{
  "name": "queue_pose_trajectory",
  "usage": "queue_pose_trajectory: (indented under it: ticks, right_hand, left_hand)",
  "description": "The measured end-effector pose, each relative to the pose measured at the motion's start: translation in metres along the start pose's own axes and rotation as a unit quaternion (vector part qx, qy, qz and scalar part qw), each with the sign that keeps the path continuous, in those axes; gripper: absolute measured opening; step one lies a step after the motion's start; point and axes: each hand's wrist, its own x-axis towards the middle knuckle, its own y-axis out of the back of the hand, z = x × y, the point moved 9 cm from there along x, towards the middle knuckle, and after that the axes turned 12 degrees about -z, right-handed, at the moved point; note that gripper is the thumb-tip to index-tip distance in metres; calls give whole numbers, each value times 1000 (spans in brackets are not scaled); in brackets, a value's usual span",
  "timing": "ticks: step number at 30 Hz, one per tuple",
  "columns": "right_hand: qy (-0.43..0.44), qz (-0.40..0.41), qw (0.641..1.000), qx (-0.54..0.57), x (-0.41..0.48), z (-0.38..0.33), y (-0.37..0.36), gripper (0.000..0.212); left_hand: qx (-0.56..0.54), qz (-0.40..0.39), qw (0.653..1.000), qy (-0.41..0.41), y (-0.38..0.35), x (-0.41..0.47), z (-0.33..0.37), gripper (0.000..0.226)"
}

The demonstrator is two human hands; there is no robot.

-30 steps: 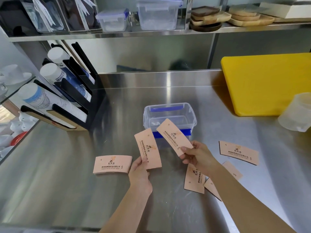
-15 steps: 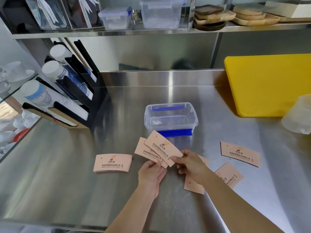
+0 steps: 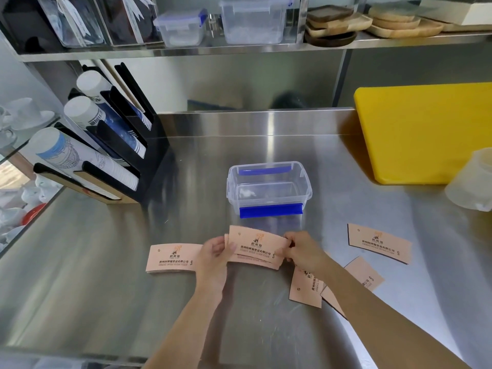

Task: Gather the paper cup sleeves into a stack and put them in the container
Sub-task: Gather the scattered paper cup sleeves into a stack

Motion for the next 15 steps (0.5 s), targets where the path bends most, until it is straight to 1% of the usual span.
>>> queue_pose_trajectory:
  ticks: [3, 6, 8, 10, 12, 13, 14, 15]
  right_hand:
    - [25, 21, 997, -76, 1, -7, 1, 18]
    - [40, 46, 990, -123, 2, -11, 1, 8]
    - [48, 55, 988, -135, 3, -11, 1, 9]
    - [52, 48, 992, -105, 3, -5, 3, 22]
    - [33, 26, 995, -89, 3, 6, 7, 45]
    - [8, 19, 992, -121, 3, 14, 12, 59]
    - [-27, 16, 983, -179, 3, 22, 18, 73]
    - [-61, 14, 967, -246, 1, 29, 24, 82]
  left_hand:
    - [86, -31, 996, -23, 5, 5, 5, 26]
    - [121, -52, 991, -28, 7, 10, 2, 26]
    - [133, -64, 989, -26, 8, 13, -4, 26]
    - [113, -65, 991, -22, 10, 15, -9, 27]
    - [89, -60, 994, -16, 12, 16, -14, 26]
    - [81, -57, 995, -14, 13, 17, -16, 26]
    - [74, -53, 996, -13, 13, 17, -18, 26]
    - [70, -46, 996, -14, 14, 17, -19, 26]
